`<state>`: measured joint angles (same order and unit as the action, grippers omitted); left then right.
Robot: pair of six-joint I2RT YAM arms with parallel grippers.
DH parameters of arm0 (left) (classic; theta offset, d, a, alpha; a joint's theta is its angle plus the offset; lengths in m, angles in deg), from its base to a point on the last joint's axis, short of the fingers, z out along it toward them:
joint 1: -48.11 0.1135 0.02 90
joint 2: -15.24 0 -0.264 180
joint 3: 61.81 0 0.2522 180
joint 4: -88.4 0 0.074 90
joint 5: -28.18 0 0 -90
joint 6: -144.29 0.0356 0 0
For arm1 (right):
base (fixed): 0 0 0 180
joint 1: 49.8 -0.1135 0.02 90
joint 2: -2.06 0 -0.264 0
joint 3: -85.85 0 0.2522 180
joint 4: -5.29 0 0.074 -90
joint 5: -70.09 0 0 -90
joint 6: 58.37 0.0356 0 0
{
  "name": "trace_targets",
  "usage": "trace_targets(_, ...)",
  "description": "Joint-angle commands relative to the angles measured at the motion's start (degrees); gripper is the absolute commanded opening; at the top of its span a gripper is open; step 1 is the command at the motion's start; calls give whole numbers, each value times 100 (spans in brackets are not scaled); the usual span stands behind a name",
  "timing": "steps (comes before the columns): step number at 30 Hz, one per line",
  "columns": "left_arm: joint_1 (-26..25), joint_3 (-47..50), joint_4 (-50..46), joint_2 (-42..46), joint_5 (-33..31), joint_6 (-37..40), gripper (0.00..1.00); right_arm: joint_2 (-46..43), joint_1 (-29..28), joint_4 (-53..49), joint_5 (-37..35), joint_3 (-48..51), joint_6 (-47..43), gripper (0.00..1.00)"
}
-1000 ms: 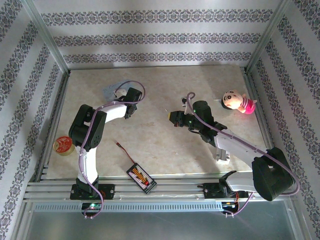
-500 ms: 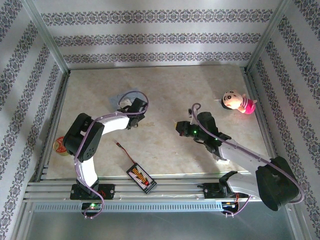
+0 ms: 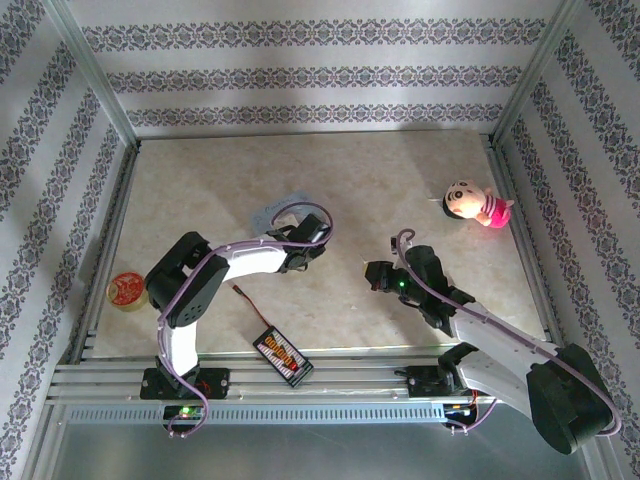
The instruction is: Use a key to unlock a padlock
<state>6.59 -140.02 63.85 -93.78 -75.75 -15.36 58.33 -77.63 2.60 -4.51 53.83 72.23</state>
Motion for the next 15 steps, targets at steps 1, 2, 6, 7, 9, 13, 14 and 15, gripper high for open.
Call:
trace_targets(1, 0, -69, -380, -124, -298, -54, 62, -137, 68, 66, -169, -27, -51, 0)
trace_targets(2, 3, -82, -380, -129, -344, -20, 62, -131, 72, 62, -174, -50, -73, 0)
trace_targets(6, 19, -188, -441, -143, -587, 180, 62, -4, 85, 63, -129, -107, -119, 0)
trace_targets(7, 21, -228, -498, -160, -658, 232, 63, 46, 87, 68, -120, -191, -127, 0)
trace_targets(9, 45, -310, -671, -194, -814, 312, 63, 117, 94, 88, -92, -322, -131, 0)
trace_targets(13, 65, -466, -1163, -212, -1202, 450, 62, 217, 94, 136, -56, -379, -114, 0)
trace_targets(14, 65, -479, -1249, -200, -1280, 460, 61, 225, 94, 145, -50, -388, -114, 0)
trace_targets(15, 65, -472, -1316, -170, -1353, 474, 60, 220, 93, 149, -50, -389, -105, 0)
